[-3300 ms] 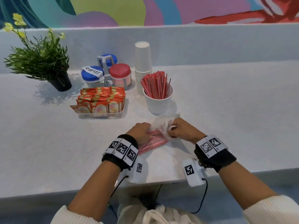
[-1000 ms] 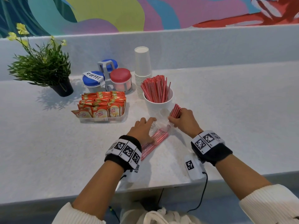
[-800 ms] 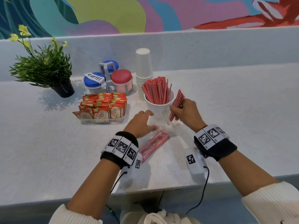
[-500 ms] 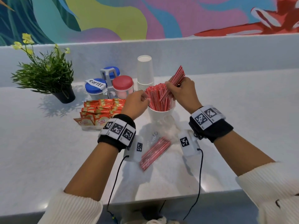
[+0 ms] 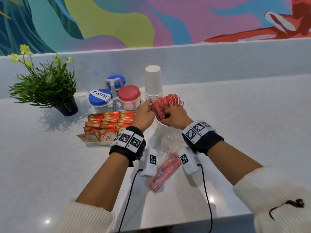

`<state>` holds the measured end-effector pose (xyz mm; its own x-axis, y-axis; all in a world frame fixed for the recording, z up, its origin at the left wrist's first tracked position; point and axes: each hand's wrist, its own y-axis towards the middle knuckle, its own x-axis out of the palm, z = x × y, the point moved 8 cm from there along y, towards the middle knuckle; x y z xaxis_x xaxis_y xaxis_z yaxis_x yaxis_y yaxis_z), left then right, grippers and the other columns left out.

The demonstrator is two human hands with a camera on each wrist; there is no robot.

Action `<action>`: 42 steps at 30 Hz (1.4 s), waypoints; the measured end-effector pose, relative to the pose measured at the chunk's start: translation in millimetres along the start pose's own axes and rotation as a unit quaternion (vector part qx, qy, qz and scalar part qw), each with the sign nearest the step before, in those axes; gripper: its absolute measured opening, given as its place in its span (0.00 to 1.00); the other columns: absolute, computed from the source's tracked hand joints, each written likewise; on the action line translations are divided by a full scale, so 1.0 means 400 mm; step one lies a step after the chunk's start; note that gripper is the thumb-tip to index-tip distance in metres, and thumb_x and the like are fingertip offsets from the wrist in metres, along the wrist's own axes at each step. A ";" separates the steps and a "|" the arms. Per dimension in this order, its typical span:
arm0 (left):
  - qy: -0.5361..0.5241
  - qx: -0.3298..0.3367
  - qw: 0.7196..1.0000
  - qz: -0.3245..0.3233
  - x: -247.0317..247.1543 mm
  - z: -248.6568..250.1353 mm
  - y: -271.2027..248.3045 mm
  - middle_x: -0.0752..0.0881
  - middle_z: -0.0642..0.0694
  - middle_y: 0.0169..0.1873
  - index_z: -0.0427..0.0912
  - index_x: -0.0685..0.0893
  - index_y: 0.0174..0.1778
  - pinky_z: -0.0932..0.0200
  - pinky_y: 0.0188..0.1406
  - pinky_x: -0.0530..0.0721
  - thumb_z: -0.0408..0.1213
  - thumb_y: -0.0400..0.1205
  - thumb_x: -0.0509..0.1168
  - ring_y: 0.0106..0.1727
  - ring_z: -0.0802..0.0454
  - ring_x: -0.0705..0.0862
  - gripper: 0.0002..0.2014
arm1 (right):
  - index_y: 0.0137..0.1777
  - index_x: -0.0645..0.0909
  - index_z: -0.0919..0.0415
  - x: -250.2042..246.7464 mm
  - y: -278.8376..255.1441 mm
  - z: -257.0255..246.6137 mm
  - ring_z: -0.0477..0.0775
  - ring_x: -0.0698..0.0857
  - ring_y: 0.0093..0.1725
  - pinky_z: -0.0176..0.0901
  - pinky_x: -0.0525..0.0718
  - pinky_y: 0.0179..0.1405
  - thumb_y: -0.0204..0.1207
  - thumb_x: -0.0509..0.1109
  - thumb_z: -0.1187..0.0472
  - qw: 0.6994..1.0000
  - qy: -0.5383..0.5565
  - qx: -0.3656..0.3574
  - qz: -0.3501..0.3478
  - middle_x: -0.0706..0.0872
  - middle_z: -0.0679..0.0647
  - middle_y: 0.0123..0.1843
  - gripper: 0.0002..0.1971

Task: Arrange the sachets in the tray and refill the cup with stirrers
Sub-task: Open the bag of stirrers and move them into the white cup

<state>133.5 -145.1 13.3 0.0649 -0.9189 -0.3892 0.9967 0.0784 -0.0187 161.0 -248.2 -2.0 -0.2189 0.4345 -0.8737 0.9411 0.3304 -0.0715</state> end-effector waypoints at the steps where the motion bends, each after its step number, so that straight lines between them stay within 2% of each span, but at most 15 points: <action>1: 0.006 0.004 1.000 0.007 -0.001 0.000 0.004 0.82 0.44 0.53 0.38 0.72 0.71 0.49 0.66 0.78 0.20 0.80 0.51 0.58 0.46 0.82 0.24 | 0.26 0.73 0.54 -0.003 0.001 0.002 0.53 0.76 0.39 0.38 0.70 0.35 0.73 0.72 0.58 1.000 0.016 -0.002 0.008 0.74 0.47 0.27 0.16; 4: 0.002 0.012 1.000 0.012 0.003 0.006 0.010 0.81 0.50 0.53 0.38 0.67 0.75 0.55 0.63 0.76 0.23 0.83 0.52 0.54 0.55 0.80 0.23 | 0.39 0.83 0.66 -0.029 -0.002 0.018 0.53 0.80 0.41 0.46 0.78 0.46 0.69 0.76 0.59 0.996 0.068 0.017 0.061 0.84 0.56 0.37 0.09; 7: -0.010 0.017 1.000 0.014 0.009 0.005 0.019 0.73 0.41 0.73 0.39 0.61 0.79 0.56 0.71 0.72 0.23 0.83 0.55 0.74 0.48 0.73 0.27 | 0.42 0.81 0.64 -0.076 -0.026 0.035 0.57 0.82 0.43 0.45 0.77 0.42 0.71 0.74 0.55 0.992 0.015 0.041 0.122 0.84 0.59 0.40 0.11; 8: -0.014 0.018 1.000 0.016 0.011 0.002 0.025 0.71 0.38 0.75 0.39 0.61 0.79 0.55 0.72 0.72 0.23 0.83 0.56 0.76 0.46 0.71 0.27 | 0.45 0.80 0.63 -0.090 -0.034 0.040 0.60 0.83 0.47 0.47 0.76 0.44 0.73 0.72 0.52 0.989 -0.039 0.056 0.133 0.85 0.59 0.43 0.13; 10: -0.013 0.018 0.999 0.034 0.009 -0.009 0.036 0.73 0.37 0.74 0.39 0.66 0.77 0.54 0.71 0.75 0.21 0.81 0.59 0.75 0.45 0.73 0.27 | 0.51 0.80 0.63 -0.103 -0.042 0.042 0.62 0.81 0.56 0.50 0.75 0.52 0.76 0.68 0.47 0.978 -0.144 0.070 0.132 0.86 0.60 0.51 0.17; 13: 0.009 0.031 0.997 0.066 0.001 -0.012 0.046 0.79 0.36 0.68 0.37 0.73 0.70 0.52 0.69 0.78 0.21 0.79 0.62 0.72 0.45 0.76 0.22 | 0.51 0.79 0.62 -0.078 -0.030 0.039 0.63 0.74 0.64 0.53 0.69 0.61 0.77 0.64 0.44 0.972 -0.205 0.066 0.093 0.85 0.60 0.56 0.19; 16: 0.015 0.038 0.996 0.077 -0.008 -0.018 0.053 0.82 0.35 0.63 0.35 0.75 0.63 0.47 0.67 0.79 0.22 0.78 0.64 0.68 0.45 0.79 0.17 | 0.57 0.76 0.63 -0.036 -0.006 0.038 0.64 0.75 0.64 0.53 0.71 0.61 0.73 0.68 0.44 0.987 -0.146 0.056 0.048 0.84 0.61 0.59 0.23; 18: 0.008 0.040 0.996 0.082 -0.015 -0.021 0.055 0.83 0.35 0.61 0.35 0.74 0.61 0.46 0.64 0.81 0.22 0.78 0.64 0.67 0.45 0.80 0.16 | 0.64 0.69 0.65 -0.019 0.005 0.036 0.64 0.79 0.62 0.52 0.74 0.57 0.69 0.74 0.46 0.995 -0.082 0.040 0.034 0.82 0.61 0.61 0.31; 22: 0.018 0.063 0.995 0.077 -0.011 -0.011 0.055 0.82 0.38 0.62 0.35 0.74 0.65 0.57 0.61 0.81 0.23 0.80 0.62 0.65 0.52 0.79 0.17 | 0.65 0.63 0.66 -0.004 0.015 0.038 0.63 0.84 0.56 0.50 0.77 0.50 0.66 0.78 0.50 0.998 -0.036 0.011 0.043 0.82 0.62 0.60 0.36; 25: 0.046 0.083 0.993 0.073 -0.001 0.000 0.052 0.83 0.37 0.63 0.35 0.74 0.68 0.51 0.66 0.79 0.26 0.83 0.58 0.66 0.45 0.80 0.17 | 0.65 0.64 0.67 0.000 0.018 0.035 0.62 0.83 0.56 0.49 0.77 0.50 0.69 0.75 0.47 0.996 -0.068 -0.001 0.065 0.82 0.62 0.60 0.35; 27: 0.071 0.093 0.990 0.077 0.003 0.002 0.048 0.82 0.37 0.65 0.36 0.74 0.71 0.57 0.68 0.75 0.29 0.85 0.55 0.67 0.43 0.79 0.17 | 0.66 0.65 0.68 0.003 0.020 0.031 0.63 0.82 0.58 0.50 0.77 0.52 0.73 0.71 0.46 0.994 -0.082 -0.010 0.073 0.82 0.62 0.60 0.32; 31: 0.099 0.113 0.986 0.065 0.016 -0.004 0.038 0.82 0.39 0.66 0.38 0.71 0.75 0.69 0.58 0.71 0.30 0.86 0.54 0.65 0.45 0.80 0.20 | 0.67 0.64 0.69 0.004 0.024 0.040 0.64 0.81 0.60 0.52 0.77 0.55 0.79 0.64 0.49 0.995 -0.054 -0.014 0.086 0.80 0.64 0.63 0.26; 34: 0.108 0.128 0.985 0.048 0.027 -0.008 0.029 0.83 0.38 0.63 0.40 0.69 0.76 0.73 0.53 0.69 0.28 0.85 0.54 0.62 0.44 0.82 0.22 | 0.72 0.60 0.68 0.005 0.029 0.051 0.64 0.79 0.64 0.55 0.78 0.60 0.80 0.63 0.51 0.996 -0.015 -0.012 0.091 0.77 0.64 0.66 0.28; 38: 0.116 0.137 0.983 0.046 0.034 -0.004 0.025 0.72 0.41 0.75 0.39 0.63 0.79 0.78 0.62 0.60 0.26 0.84 0.54 0.72 0.53 0.72 0.25 | 0.81 0.42 0.65 -0.001 0.018 0.048 0.65 0.75 0.70 0.62 0.75 0.68 0.77 0.68 0.52 0.996 0.042 -0.028 0.080 0.67 0.65 0.75 0.44; 42: 0.159 0.135 0.978 0.015 0.058 -0.013 0.034 0.55 0.43 0.83 0.42 0.56 0.82 0.75 0.69 0.48 0.29 0.86 0.53 0.83 0.49 0.57 0.27 | 0.82 0.39 0.60 -0.004 0.009 0.044 0.65 0.76 0.68 0.62 0.75 0.67 0.80 0.64 0.52 0.995 0.034 -0.047 0.078 0.67 0.65 0.74 0.42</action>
<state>148.3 -163.4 -0.7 0.1187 -0.7474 -0.6536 0.9736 -0.0414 0.2243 169.2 -262.5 -9.3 -0.0910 0.5413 -0.8359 0.9376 0.3294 0.1113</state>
